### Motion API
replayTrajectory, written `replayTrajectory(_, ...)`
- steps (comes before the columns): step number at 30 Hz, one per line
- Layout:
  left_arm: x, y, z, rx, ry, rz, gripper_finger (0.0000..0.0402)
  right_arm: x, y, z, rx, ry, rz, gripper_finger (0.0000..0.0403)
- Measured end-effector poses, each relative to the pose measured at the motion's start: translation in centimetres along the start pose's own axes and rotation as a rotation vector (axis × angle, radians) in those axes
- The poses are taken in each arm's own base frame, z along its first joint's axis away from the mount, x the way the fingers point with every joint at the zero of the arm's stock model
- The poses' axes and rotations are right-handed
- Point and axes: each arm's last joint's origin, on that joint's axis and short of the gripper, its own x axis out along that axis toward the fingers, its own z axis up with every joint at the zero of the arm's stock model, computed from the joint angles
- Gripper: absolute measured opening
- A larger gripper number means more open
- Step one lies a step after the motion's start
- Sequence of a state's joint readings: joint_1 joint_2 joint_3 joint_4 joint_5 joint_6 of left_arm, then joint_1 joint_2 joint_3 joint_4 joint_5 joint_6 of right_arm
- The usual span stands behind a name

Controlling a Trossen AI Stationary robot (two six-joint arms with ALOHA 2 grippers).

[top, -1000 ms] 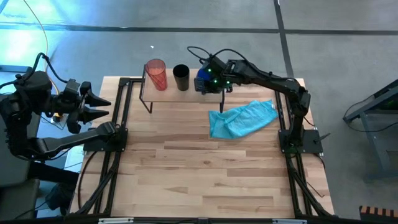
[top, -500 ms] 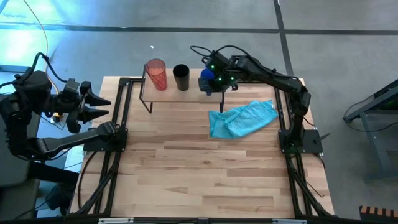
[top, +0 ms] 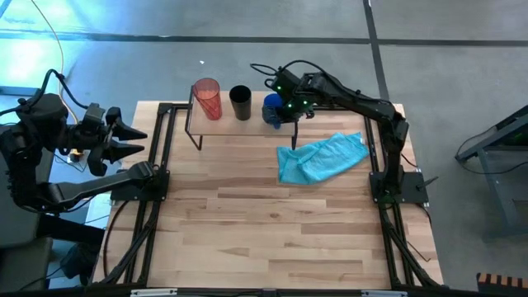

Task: Stack small to large cups/mugs on shelf
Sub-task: Put the blue mug on the shelf

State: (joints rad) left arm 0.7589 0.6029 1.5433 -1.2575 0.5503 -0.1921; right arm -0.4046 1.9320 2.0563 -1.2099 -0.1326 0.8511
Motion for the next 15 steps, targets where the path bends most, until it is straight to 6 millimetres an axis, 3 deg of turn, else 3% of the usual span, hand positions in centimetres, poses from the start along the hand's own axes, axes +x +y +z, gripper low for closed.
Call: replayTrajectory(15,0.01,0.01,0.01,0.0,0.0,0.001,0.0193,-0.01,-0.29,0.48,-0.012,-0.027,-0.012,0.0052)
